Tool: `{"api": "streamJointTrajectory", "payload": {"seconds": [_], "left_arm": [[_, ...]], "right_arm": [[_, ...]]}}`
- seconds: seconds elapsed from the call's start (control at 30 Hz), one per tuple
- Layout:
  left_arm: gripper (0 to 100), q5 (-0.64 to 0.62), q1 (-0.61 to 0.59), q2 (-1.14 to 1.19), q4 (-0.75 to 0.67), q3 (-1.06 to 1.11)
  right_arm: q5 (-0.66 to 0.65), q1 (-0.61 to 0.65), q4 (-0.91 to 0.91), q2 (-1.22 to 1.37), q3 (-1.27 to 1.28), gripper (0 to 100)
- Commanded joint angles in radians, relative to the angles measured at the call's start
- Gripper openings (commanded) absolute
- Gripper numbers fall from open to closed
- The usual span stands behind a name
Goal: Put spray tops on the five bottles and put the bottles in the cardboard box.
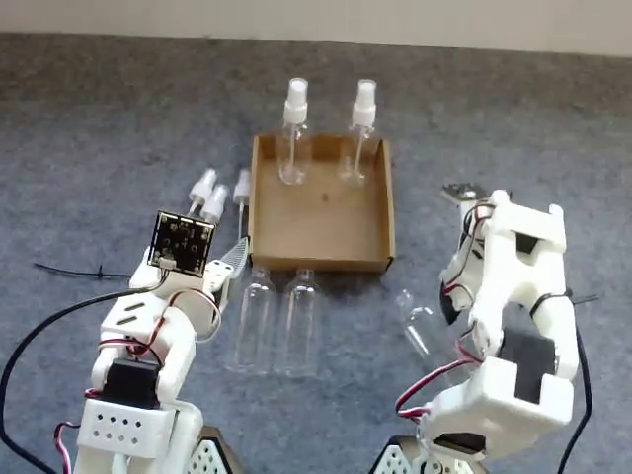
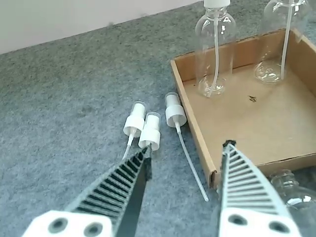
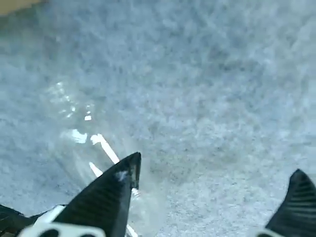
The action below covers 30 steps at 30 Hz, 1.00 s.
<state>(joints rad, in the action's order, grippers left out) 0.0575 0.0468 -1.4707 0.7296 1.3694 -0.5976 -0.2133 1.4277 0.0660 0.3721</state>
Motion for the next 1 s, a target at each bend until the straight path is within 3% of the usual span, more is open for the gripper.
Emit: {"api": "streamJointTrajectory", "payload": {"seconds": [0.0, 0.1, 0.27, 0.37, 0.5, 0.67, 0.97], "left_arm": [[21, 0.005, -0.008, -0.008, -0.021, -0.007], [21, 0.005, -0.008, -0.008, -0.021, -0.007], [21, 0.005, -0.013, -0.01, -0.023, -0.007], [21, 0.005, -0.015, -0.01, -0.023, -0.007], [21, 0.005, -0.015, -0.01, -0.023, -0.007], [21, 0.005, -0.015, -0.01, -0.023, -0.007], [21, 0.005, -0.012, -0.008, -0.023, -0.007]], "right_arm": [[0.012, 0.01, 0.019, -0.194, -0.053, 37.8], [0.006, 0.062, 0.116, -0.338, -0.05, 37.8], [0.006, 0.259, 0.275, -0.492, -0.028, 37.8], [0.006, 0.291, 0.274, -0.504, 0.044, 37.8], [0.002, 0.249, 0.154, -0.46, 0.174, 37.8], [-0.101, 0.188, 0.033, -0.303, 0.266, 37.6], [-0.101, -0.03, -0.171, -0.082, 0.229, 18.3]]}}
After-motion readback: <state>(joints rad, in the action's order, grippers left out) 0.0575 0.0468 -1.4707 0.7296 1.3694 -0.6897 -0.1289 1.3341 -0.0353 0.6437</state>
